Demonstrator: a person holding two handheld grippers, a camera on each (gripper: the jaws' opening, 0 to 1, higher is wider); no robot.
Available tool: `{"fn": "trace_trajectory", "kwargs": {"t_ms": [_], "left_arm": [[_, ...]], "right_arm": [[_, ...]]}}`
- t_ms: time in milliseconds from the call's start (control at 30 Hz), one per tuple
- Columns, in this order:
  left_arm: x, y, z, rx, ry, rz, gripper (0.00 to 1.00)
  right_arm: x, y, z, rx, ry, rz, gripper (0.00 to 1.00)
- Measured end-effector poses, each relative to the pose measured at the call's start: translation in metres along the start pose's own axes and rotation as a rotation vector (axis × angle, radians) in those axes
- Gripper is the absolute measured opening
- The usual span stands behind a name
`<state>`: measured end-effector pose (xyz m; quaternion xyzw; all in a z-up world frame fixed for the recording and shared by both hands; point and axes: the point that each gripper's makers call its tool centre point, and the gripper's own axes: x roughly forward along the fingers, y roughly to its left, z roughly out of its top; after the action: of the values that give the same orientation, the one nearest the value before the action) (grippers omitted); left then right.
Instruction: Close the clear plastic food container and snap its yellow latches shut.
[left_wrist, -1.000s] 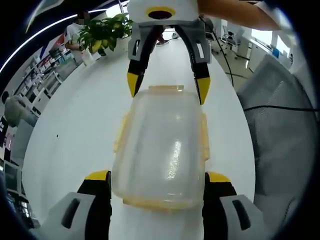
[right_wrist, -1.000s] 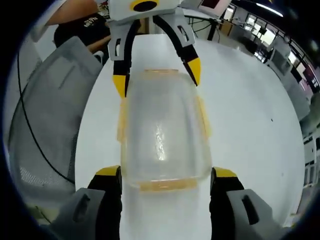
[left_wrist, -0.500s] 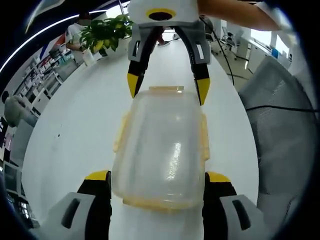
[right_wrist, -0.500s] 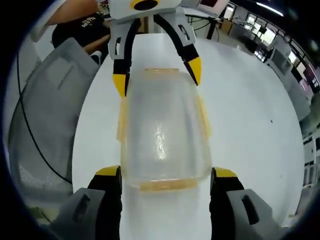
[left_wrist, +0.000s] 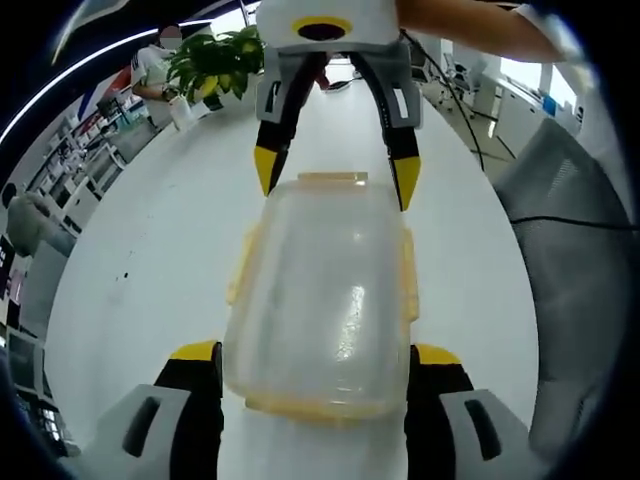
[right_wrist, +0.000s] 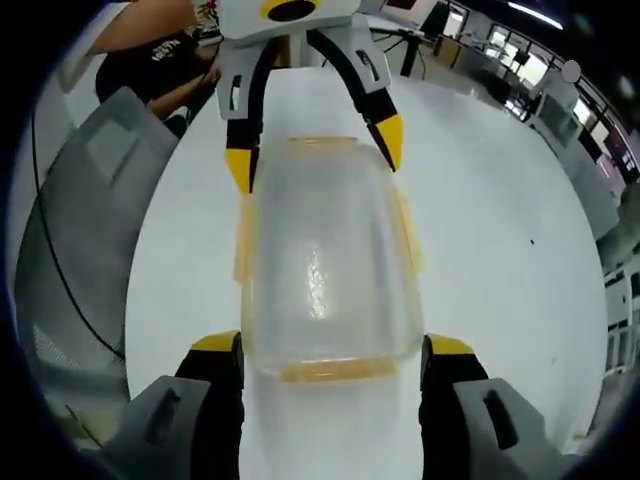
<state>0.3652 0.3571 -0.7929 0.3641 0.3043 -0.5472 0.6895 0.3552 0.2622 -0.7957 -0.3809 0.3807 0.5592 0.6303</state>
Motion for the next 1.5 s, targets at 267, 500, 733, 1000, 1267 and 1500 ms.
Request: {"fn": "trace_trajectory", "kwargs": {"t_ms": [267,500,733,1000,1267,1500], "left_arm": [[0.005,0.024,0.001,-0.01,-0.014,0.004,0.71],[0.009,0.04,0.003,-0.011,-0.019,0.001,0.71],[0.013,0.054,0.005,-0.01,-0.018,-0.003,0.71],[0.017,0.068,0.005,-0.017,-0.027,-0.004,0.72],[0.019,0.074,0.007,-0.016,-0.036,-0.003,0.72],[0.02,0.077,0.007,-0.009,-0.03,-0.007,0.72]], "right_arm": [[0.002,-0.026,0.001,-0.003,0.002,-0.003,0.69],[0.005,-0.042,0.002,-0.005,0.0,-0.011,0.69],[0.007,-0.057,0.002,-0.003,-0.008,-0.027,0.7],[0.008,-0.072,0.002,0.003,-0.025,-0.045,0.71],[0.009,-0.078,0.002,0.011,-0.036,-0.053,0.71],[0.009,-0.081,0.002,0.014,-0.039,-0.058,0.71]]}}
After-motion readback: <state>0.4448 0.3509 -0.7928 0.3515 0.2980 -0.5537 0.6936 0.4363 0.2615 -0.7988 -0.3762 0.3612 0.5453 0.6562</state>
